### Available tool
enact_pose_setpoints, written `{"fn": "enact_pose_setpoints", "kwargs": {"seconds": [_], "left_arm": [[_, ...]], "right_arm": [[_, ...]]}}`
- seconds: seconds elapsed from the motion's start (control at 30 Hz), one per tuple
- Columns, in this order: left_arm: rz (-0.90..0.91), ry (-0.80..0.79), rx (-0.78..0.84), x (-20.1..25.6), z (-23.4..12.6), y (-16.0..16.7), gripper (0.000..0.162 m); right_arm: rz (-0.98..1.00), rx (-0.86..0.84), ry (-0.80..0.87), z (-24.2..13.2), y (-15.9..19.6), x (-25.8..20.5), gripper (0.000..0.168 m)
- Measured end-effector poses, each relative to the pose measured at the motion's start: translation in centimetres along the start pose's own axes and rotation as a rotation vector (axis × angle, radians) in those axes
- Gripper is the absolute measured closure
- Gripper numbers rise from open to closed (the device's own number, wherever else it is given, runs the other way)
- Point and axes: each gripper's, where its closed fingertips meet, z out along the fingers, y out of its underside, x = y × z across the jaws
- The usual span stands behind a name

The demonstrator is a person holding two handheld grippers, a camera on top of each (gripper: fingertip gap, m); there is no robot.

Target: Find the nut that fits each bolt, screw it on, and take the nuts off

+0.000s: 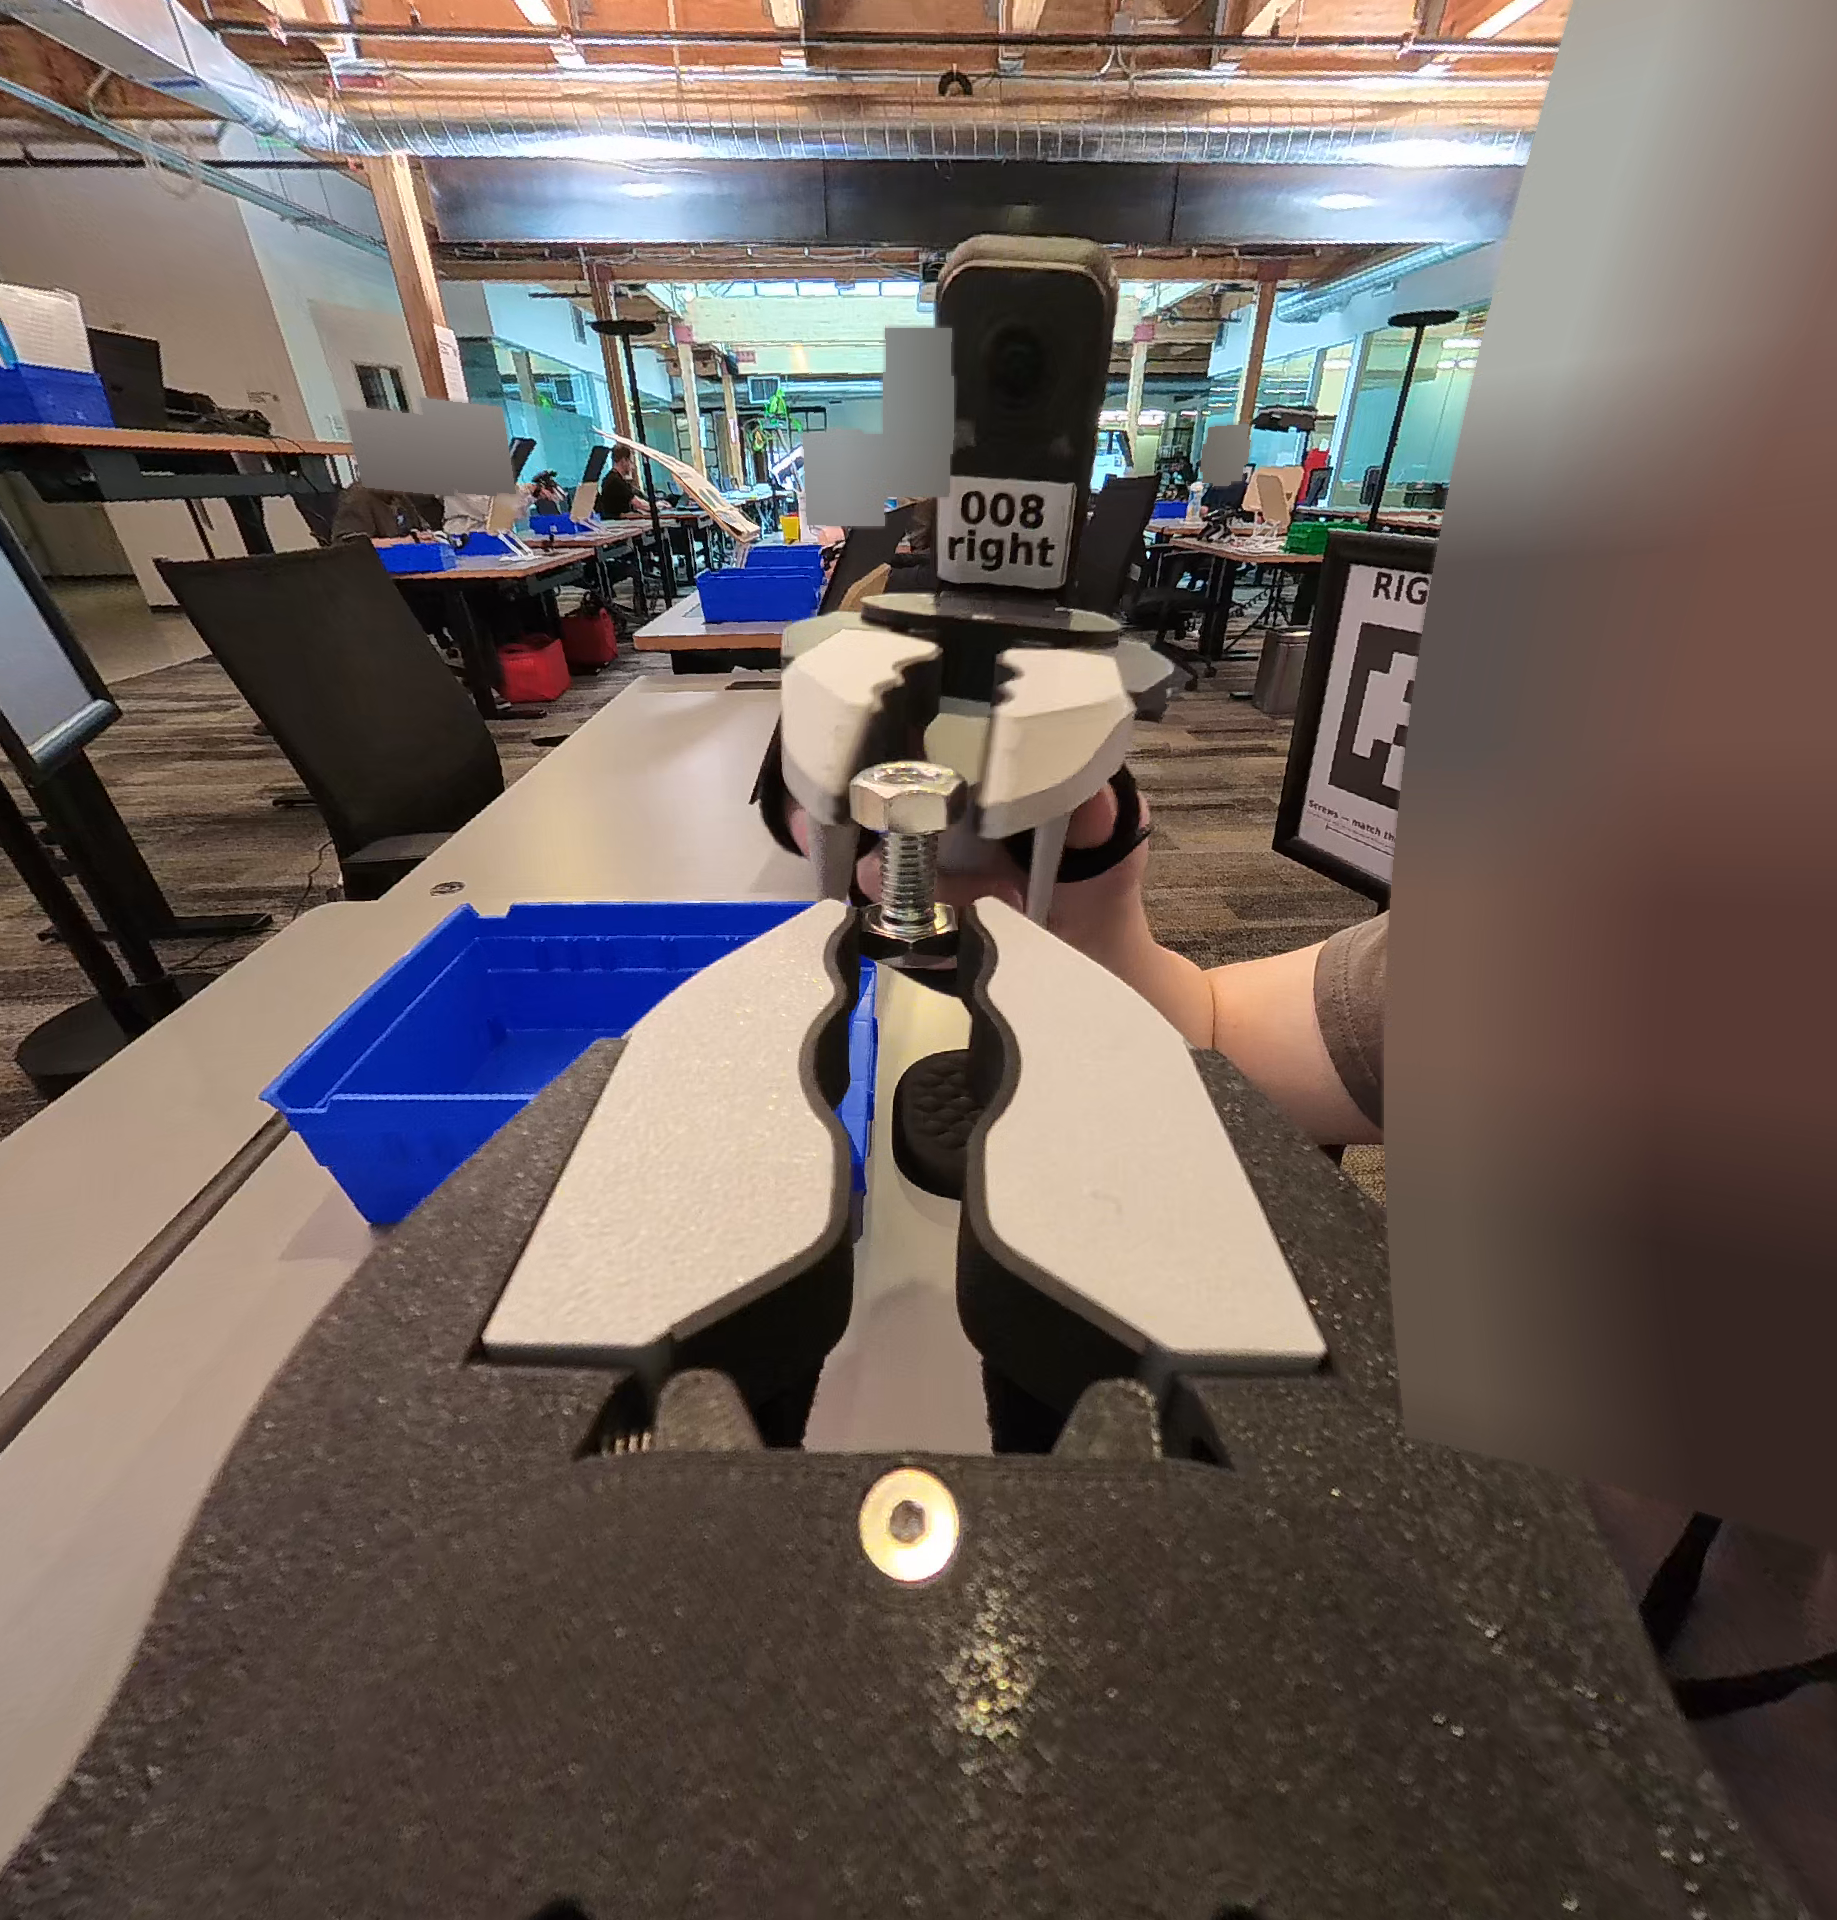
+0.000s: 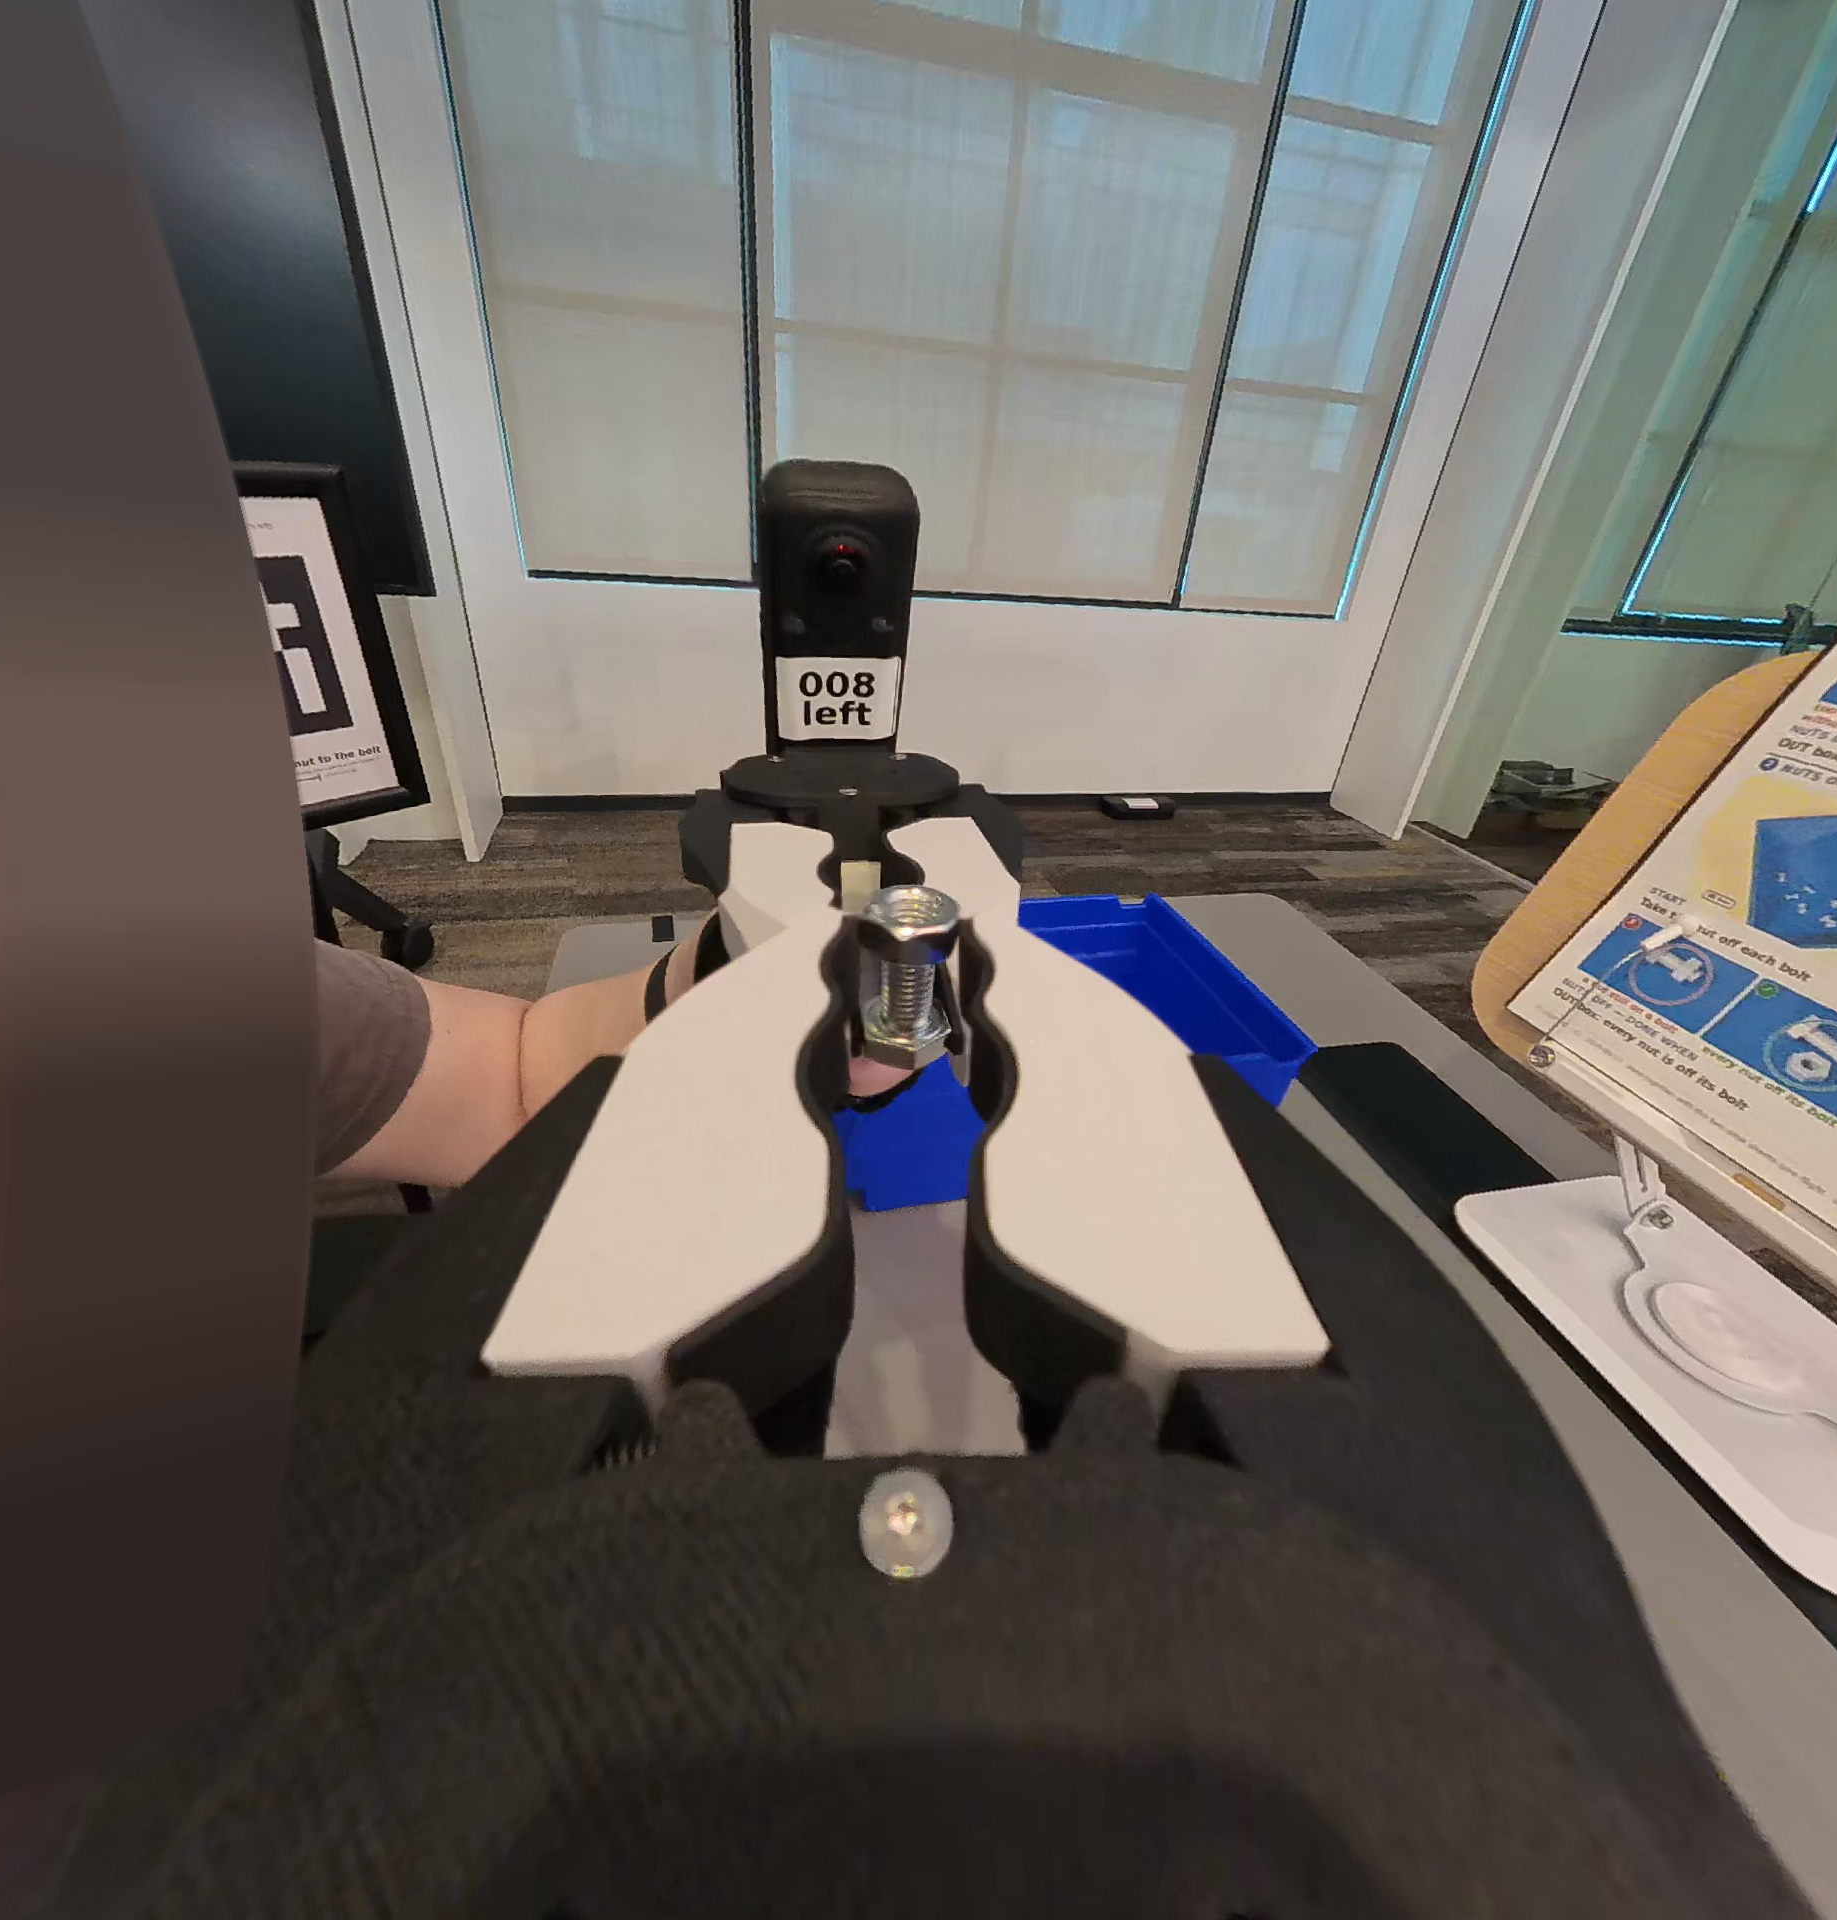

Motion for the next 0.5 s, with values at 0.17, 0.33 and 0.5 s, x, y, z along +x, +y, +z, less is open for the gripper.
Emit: {"fn": "enact_pose_setpoints", "kwargs": {"seconds": [0.17, 0.33, 0.5], "left_arm": [[0.007, 0.018, 0.001, 0.4, 0.0, -0.1, 0.145], [0.009, 0.080, 0.001, 1.4, 0.0, -0.1, 0.145], [0.016, 0.081, 0.001, 1.5, 0.0, -0.2, 0.145]], "right_arm": [[0.002, 0.009, -0.040, -0.1, -0.1, -0.4, 0.150], [0.075, 0.031, -0.180, -0.2, -0.2, -1.4, 0.150], [0.052, 0.027, -0.175, -0.3, -0.3, -1.5, 0.150]]}}
